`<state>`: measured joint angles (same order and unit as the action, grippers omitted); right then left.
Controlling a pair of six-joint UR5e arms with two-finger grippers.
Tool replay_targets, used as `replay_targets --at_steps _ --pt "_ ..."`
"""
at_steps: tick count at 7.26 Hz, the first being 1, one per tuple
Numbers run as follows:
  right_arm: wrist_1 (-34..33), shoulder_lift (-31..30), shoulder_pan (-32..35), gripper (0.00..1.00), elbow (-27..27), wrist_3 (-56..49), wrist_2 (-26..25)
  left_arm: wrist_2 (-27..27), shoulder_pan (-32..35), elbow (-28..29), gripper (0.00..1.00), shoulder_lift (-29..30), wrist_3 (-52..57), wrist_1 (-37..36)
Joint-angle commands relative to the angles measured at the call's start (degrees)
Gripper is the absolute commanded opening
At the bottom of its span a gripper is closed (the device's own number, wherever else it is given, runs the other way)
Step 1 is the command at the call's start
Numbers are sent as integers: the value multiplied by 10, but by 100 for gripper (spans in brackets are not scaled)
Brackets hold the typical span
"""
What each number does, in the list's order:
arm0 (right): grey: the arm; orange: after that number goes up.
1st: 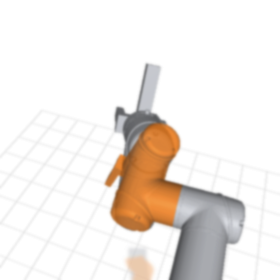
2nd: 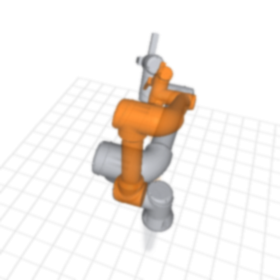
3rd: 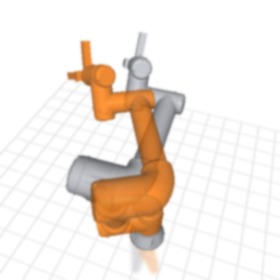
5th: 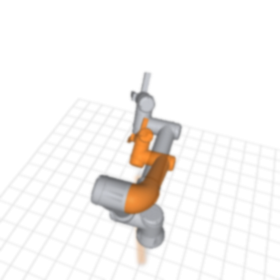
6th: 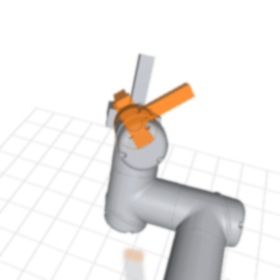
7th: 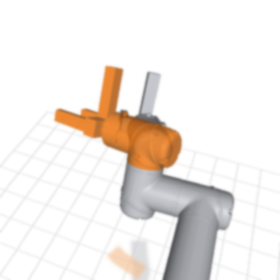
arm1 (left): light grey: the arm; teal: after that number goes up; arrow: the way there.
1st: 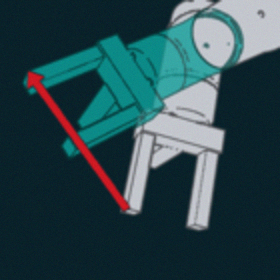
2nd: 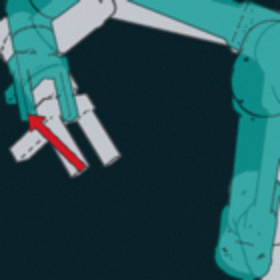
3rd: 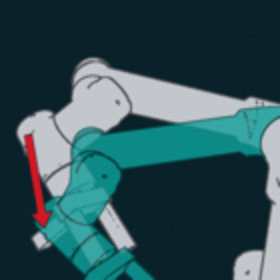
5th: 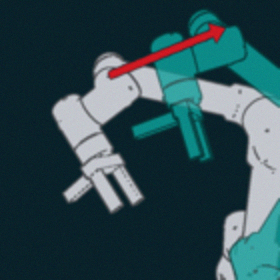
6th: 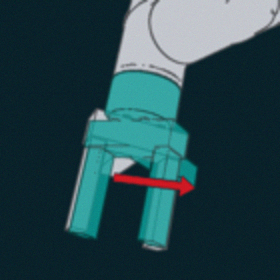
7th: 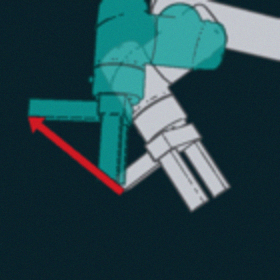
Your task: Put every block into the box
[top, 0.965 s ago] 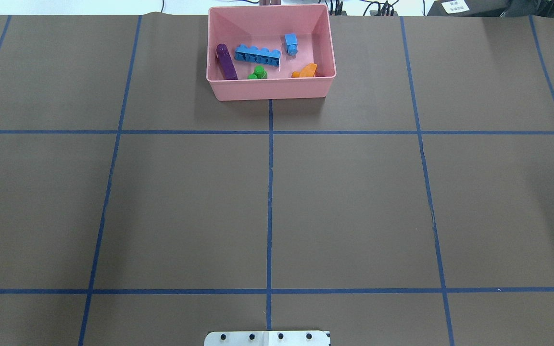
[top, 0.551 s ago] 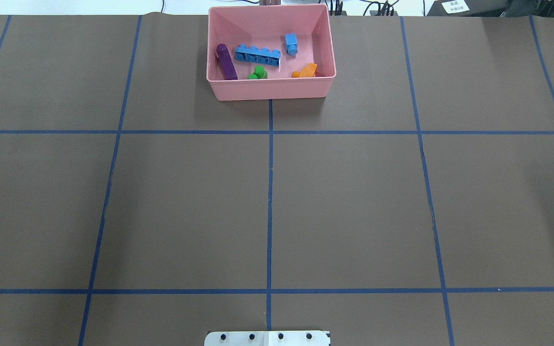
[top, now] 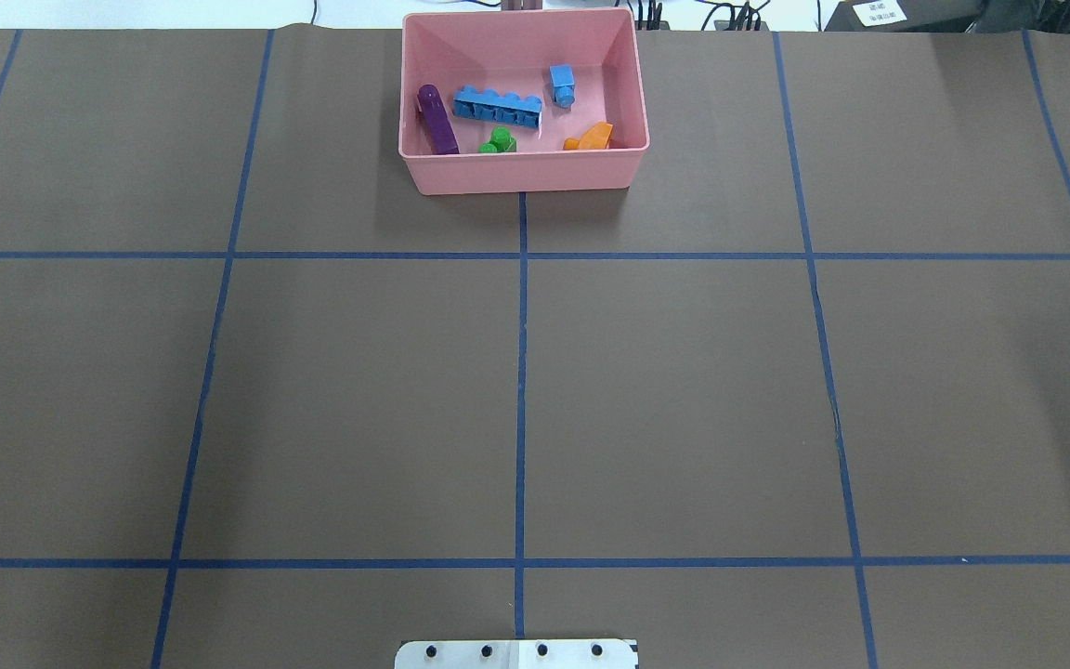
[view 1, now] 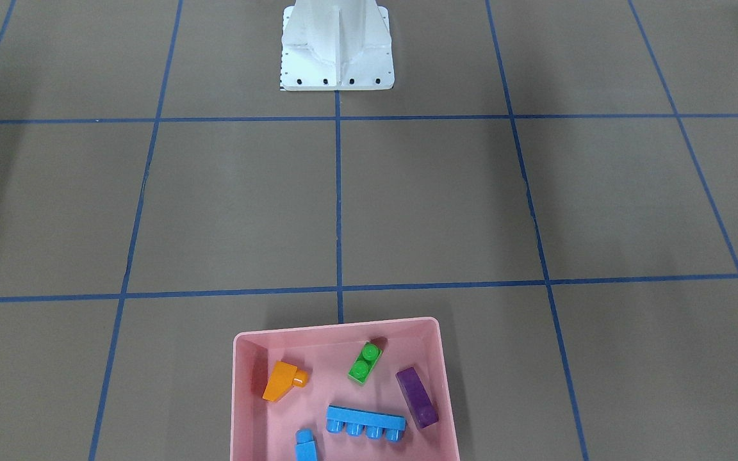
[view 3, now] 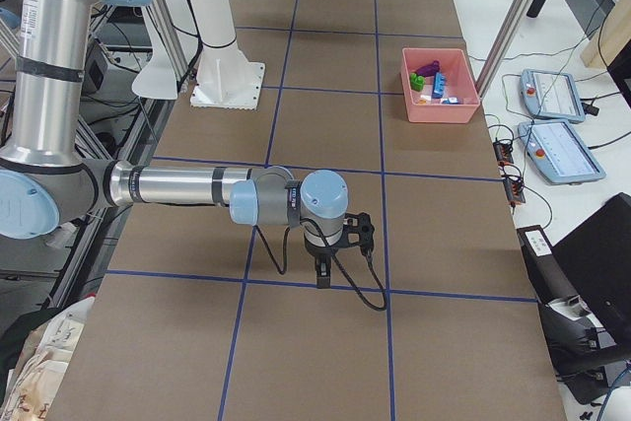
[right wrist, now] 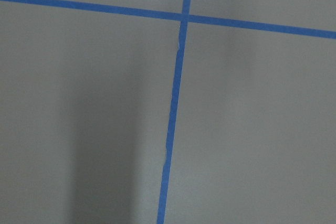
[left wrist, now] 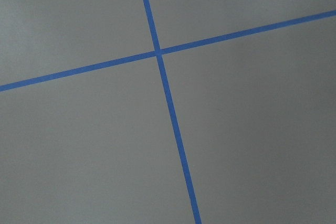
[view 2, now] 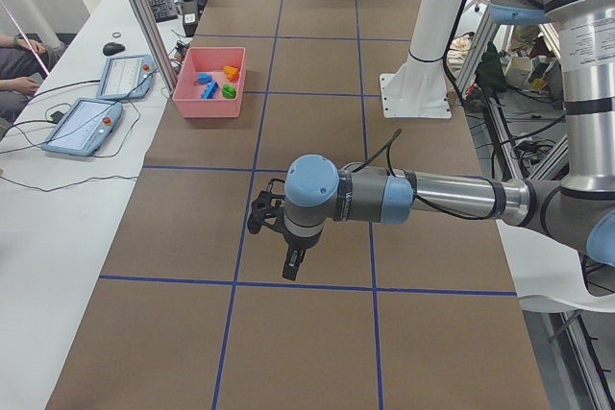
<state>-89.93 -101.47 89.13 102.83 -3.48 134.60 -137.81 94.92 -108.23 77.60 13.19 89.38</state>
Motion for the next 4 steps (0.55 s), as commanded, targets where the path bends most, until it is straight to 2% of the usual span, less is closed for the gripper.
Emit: replay_targets --at_steps 1,4 --pt "0 1 0 100 1 4 2 2 0 -1 100 1 0 1" --pt "0 1 -1 100 -1 4 4 6 0 2 100 -1 0 0"
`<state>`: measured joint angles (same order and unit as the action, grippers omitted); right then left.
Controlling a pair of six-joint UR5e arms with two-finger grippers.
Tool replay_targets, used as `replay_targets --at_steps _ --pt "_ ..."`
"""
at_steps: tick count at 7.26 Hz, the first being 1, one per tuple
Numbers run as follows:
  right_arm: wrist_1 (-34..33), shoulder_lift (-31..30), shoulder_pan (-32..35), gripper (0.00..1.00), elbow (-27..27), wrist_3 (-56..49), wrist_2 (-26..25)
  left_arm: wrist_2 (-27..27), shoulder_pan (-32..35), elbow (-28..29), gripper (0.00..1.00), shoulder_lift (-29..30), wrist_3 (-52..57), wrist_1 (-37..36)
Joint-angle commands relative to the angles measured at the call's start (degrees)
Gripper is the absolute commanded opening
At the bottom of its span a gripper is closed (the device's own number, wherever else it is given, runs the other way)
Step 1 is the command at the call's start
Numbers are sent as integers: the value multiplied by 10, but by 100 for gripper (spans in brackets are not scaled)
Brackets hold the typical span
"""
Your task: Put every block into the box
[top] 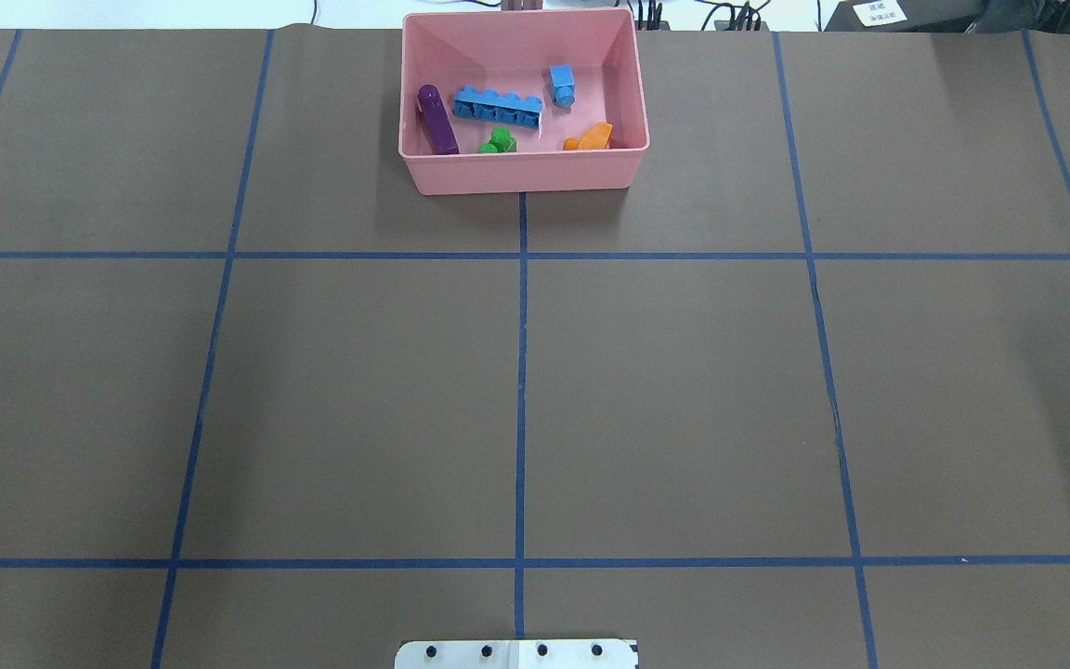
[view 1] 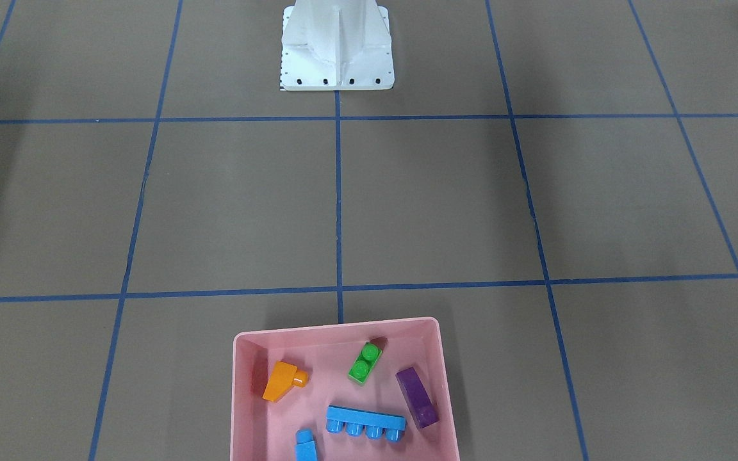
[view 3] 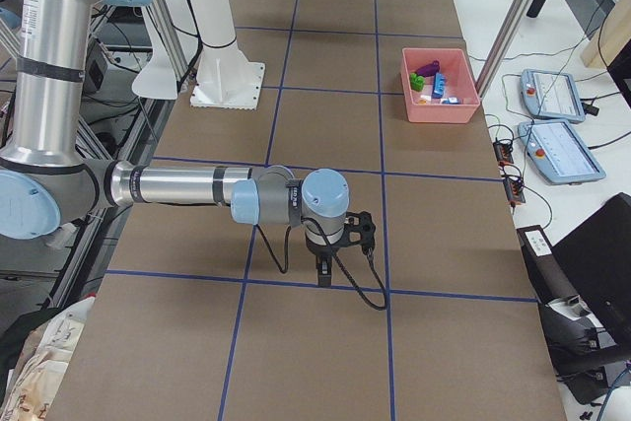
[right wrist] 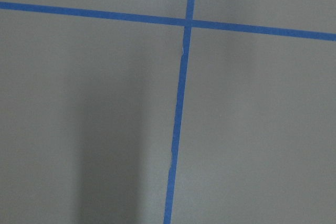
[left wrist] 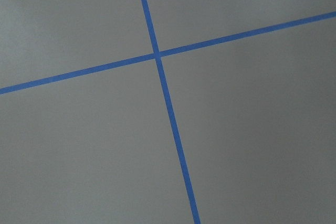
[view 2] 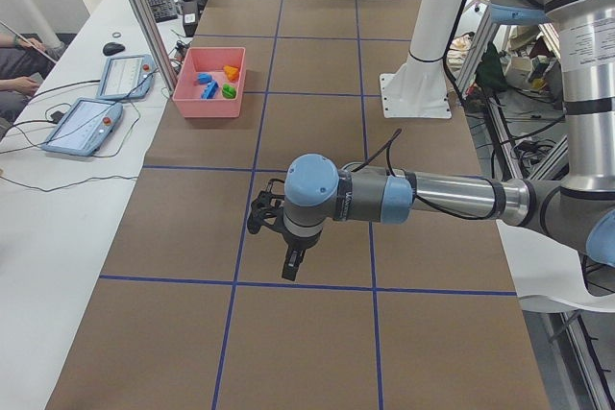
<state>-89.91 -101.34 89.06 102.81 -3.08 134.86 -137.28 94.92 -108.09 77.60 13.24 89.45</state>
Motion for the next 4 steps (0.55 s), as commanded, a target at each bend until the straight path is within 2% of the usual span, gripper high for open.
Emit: replay_targets --at_steps 1,4 --pt "0 0 -2 100 -1 0 1 1 0 1 100 -1 0 -1" --pt "2 0 -12 100 -2 -1 0 1 -1 1 100 0 -1 -1"
